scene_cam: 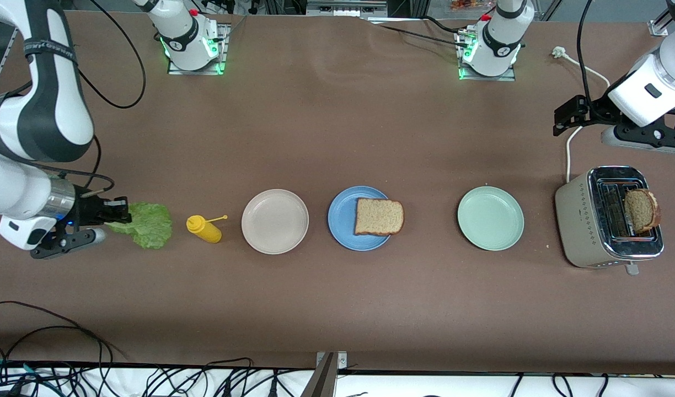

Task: Make sandwich in blue plate with both arms
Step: 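Lift the lettuce leaf with the right gripper toward the blue plate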

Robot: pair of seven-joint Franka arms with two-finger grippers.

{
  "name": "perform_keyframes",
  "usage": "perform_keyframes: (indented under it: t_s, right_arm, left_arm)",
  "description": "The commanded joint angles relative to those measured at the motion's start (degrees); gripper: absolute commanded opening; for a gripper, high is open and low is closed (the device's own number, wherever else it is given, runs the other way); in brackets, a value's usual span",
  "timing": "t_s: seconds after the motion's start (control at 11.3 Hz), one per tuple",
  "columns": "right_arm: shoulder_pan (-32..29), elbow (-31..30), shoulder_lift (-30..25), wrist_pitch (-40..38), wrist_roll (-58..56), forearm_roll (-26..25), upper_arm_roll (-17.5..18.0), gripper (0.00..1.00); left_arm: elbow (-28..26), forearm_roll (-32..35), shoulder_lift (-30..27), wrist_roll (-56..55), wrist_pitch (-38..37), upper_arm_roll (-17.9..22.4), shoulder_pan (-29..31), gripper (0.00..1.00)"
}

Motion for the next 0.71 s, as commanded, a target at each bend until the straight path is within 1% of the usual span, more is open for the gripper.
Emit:
perform_keyframes:
  t_s: [0.0, 0.09, 0.27, 0.35, 0.44, 0.62]
  right_arm:
    - [9.0, 3.1, 1.0, -1.8, 10.0, 1.1, -3.9, 0.0]
    - [14.0, 5.4, 2.8, -2.7, 13.3, 4.3, -8.2, 0.0]
    - [24.3, 9.5, 6.6, -3.3, 16.9, 13.6, -19.7, 0.0]
    - [27.5, 10.3, 8.0, -3.3, 17.5, 16.5, -23.5, 0.0]
    - [28.8, 11.3, 8.8, -3.3, 20.0, 17.4, -24.3, 0.0]
    - [30.5, 13.1, 10.0, -3.3, 25.5, 17.2, -24.0, 0.0]
  left_arm:
    - [1.2, 2.0, -0.1, -0.3, -1.3, -0.1, -0.1, 1.0]
    - [1.2, 2.0, -0.1, -0.3, -1.3, -0.1, -0.1, 1.0]
    - [1.2, 2.0, -0.1, -0.3, -1.3, 0.0, -0.1, 1.0]
    - [1.2, 2.0, -0.1, -0.3, -1.3, 0.0, -0.1, 1.0]
    - [1.2, 2.0, -0.1, -0.3, -1.3, 0.0, -0.1, 1.0]
    - [1.2, 2.0, -0.1, -0.4, -1.3, -0.1, -0.2, 1.0]
